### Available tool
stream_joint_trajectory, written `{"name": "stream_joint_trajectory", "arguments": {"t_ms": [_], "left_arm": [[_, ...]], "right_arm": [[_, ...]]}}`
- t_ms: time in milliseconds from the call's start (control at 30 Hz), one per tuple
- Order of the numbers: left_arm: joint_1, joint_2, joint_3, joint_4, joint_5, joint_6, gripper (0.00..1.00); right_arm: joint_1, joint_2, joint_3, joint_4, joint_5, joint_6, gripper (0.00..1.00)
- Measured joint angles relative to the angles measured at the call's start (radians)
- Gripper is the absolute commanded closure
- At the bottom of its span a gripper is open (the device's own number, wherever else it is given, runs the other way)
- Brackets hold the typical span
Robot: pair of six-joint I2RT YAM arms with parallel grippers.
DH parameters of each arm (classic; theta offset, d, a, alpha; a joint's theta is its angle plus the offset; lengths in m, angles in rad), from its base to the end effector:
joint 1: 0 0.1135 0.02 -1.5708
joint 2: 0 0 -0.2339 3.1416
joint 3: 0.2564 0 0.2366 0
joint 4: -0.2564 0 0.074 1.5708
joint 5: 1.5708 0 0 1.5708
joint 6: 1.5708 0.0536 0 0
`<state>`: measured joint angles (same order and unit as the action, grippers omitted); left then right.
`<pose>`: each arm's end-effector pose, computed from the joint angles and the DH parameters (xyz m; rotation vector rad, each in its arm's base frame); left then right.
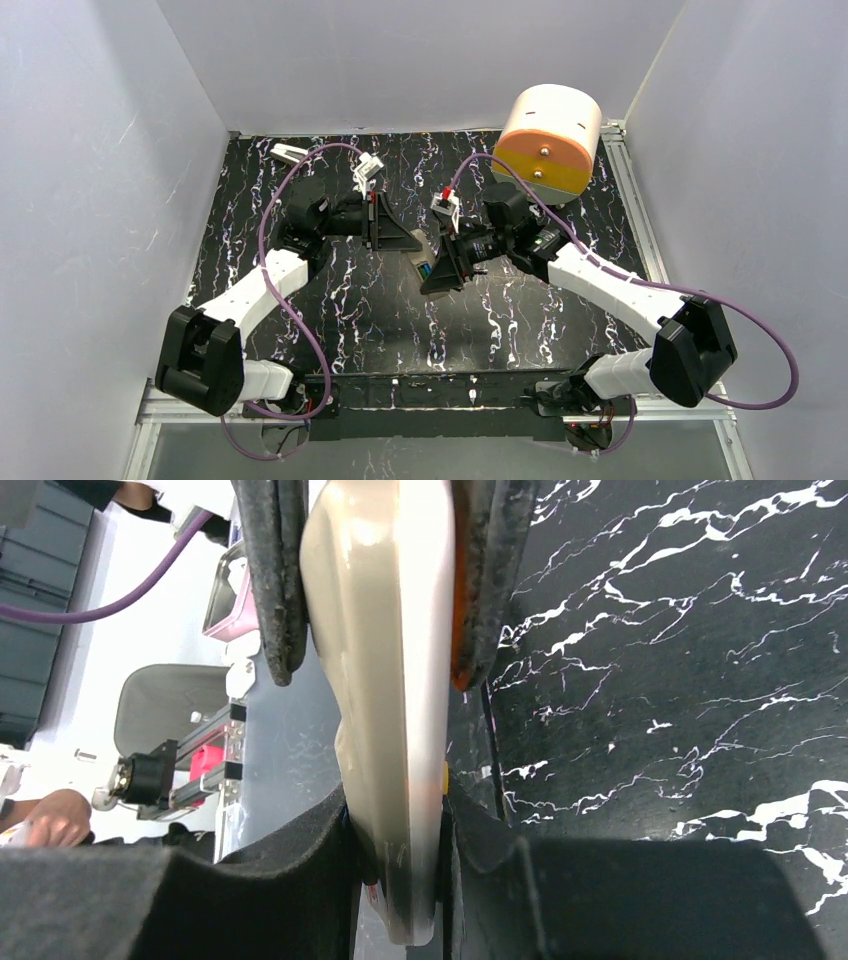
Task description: Load the batteries into the remote control
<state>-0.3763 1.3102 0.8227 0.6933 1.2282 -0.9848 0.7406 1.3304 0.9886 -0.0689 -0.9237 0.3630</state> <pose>0.2420 -0.1499 0.3041 0.7357 1.6913 -1.8421 0.1907 0.2323 0.2780 -1.0508 1.9050 1.5872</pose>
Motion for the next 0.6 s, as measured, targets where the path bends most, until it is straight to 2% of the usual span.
{"name": "stream_joint_trajectory", "arguments": {"t_ms": [67, 133, 233, 367, 467, 600], "left_arm": [[0.000, -0.008, -0.005, -0.015, 0.005, 0.022, 0.89], [-0.001, -0.017, -0.008, -0.026, 0.008, 0.052, 1.00], [-0.004, -0.029, -0.010, -0.055, 0.003, 0.089, 1.00], [0.003, -0.039, -0.018, -0.123, -0.043, 0.140, 1.00], [0.033, -0.051, -0.039, -0.162, -0.111, 0.159, 1.00], [0.103, -0.076, -0.084, -0.204, -0.214, 0.158, 1.00]], "right_arm": [[0.000, 0.006, 0.005, -0.016, -0.007, -0.003, 0.68], [0.001, 0.013, 0.007, -0.023, -0.024, -0.005, 0.57], [0.001, 0.016, 0.010, -0.033, -0.026, -0.013, 0.33], [-0.003, 0.004, 0.011, -0.034, 0.029, -0.031, 0.15], [-0.015, -0.040, -0.002, -0.021, 0.112, -0.029, 0.13], [-0.051, -0.090, -0.023, -0.003, 0.223, -0.022, 0.17]]}}
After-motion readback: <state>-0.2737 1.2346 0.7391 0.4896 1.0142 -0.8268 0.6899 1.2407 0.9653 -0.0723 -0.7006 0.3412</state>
